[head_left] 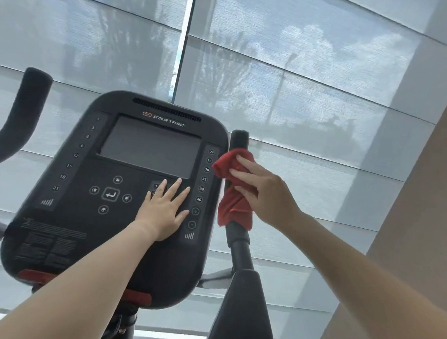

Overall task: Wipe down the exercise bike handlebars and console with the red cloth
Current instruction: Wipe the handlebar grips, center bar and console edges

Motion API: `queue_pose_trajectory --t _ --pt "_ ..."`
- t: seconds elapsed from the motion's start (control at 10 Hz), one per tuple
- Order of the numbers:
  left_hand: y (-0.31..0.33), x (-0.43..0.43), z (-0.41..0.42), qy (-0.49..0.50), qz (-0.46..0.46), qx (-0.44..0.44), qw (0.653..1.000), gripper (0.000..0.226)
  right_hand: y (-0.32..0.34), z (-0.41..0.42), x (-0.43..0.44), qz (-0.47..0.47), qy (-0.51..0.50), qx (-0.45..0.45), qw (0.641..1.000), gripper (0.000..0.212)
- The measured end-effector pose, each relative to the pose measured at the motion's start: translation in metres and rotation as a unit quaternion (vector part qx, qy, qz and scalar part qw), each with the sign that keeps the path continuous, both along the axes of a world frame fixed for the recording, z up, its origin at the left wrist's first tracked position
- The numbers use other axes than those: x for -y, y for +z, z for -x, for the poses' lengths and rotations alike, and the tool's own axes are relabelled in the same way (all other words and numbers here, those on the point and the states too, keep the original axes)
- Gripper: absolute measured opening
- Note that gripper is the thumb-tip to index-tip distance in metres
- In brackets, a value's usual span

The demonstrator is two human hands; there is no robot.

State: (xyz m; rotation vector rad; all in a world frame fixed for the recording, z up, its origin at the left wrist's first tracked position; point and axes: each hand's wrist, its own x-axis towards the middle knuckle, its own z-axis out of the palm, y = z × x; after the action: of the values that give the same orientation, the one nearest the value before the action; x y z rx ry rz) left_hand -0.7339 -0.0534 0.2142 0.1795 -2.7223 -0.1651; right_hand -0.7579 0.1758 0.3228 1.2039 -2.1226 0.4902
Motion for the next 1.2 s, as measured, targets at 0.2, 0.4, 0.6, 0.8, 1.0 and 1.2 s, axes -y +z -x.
queue_pose_trajectory --t 0.2,0.4,0.6,0.8,1.0,1.2 --pt "0.000 -0.001 0.000 0.003 -0.008 -0.003 1.000 0.060 -0.030 -0.018 -0.026 -0.001 0.053 0.165 0.985 0.034" --pt "0.011 -0.004 0.000 0.001 -0.051 0.017 0.999 0.059 -0.034 -0.026 -0.045 0.043 0.069 0.230 0.970 0.032" --pt "0.043 -0.017 -0.005 -0.045 -0.192 -0.037 0.980 0.055 -0.032 -0.013 -0.069 0.141 0.076 0.296 0.942 0.026" --pt "0.091 -0.035 -0.025 -0.055 -0.142 -0.087 0.985 0.054 -0.005 0.042 -0.063 0.194 0.141 0.296 0.924 0.021" --pt "0.143 -0.074 -0.016 -0.027 -0.128 -0.177 0.976 0.051 0.027 0.108 -0.033 0.252 0.268 0.323 0.872 0.020" --pt "0.157 -0.103 0.004 0.031 -0.105 -0.205 0.973 0.048 0.042 0.140 0.006 0.175 0.376 0.338 0.845 0.029"
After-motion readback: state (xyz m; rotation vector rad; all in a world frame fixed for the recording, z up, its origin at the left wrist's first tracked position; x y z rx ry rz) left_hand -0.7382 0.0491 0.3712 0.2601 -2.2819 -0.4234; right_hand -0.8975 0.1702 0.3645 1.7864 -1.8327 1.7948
